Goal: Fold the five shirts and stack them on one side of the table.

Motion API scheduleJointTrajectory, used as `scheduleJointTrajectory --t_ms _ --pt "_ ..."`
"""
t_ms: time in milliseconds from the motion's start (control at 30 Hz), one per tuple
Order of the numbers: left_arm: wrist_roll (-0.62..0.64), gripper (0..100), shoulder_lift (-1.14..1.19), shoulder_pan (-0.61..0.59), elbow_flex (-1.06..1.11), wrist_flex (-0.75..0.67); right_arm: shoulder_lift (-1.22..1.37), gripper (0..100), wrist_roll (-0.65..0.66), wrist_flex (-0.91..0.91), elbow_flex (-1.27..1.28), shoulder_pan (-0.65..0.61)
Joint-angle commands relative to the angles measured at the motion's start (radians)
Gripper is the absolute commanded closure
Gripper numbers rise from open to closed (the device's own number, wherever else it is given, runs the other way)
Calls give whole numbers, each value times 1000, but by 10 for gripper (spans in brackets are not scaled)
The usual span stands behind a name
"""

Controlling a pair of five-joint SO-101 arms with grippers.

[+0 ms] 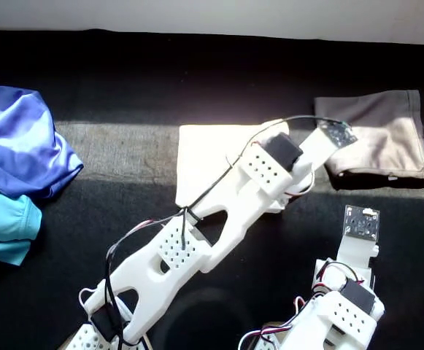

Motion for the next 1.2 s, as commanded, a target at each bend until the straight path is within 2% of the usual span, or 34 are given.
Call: scheduleJointTrajectory --t_ms 0,133,200,267,367,500,600,800,1000,1167 --pt "3 991 -119 -70 -171 18 -2 835 6 -16 25 8" --pt "2 991 -153 -232 -200 20 4 836 2 -12 -48 1" --pt "2 991 -125 -340 -160 12 7 841 -48 -10 -145 -18" --pt "2 991 -71 -440 -114 -34 7 871 -69 16 -254 -87" --pt "2 991 18 -519 -90 -110 7 901 -71 88 -364 -294" --pt "2 991 102 -530 -90 -152 8 901 -72 108 -449 -539" --pt "3 991 142 -526 -90 -180 31 901 -72 62 -460 -641" --pt "52 991 163 -519 -88 -209 377 901 -72 -116 -506 -665" --pt "58 991 166 -521 -82 -207 773 901 -184 -122 -688 -676" --pt "54 991 196 -547 -84 -210 981 901 -184 -125 -753 -670"
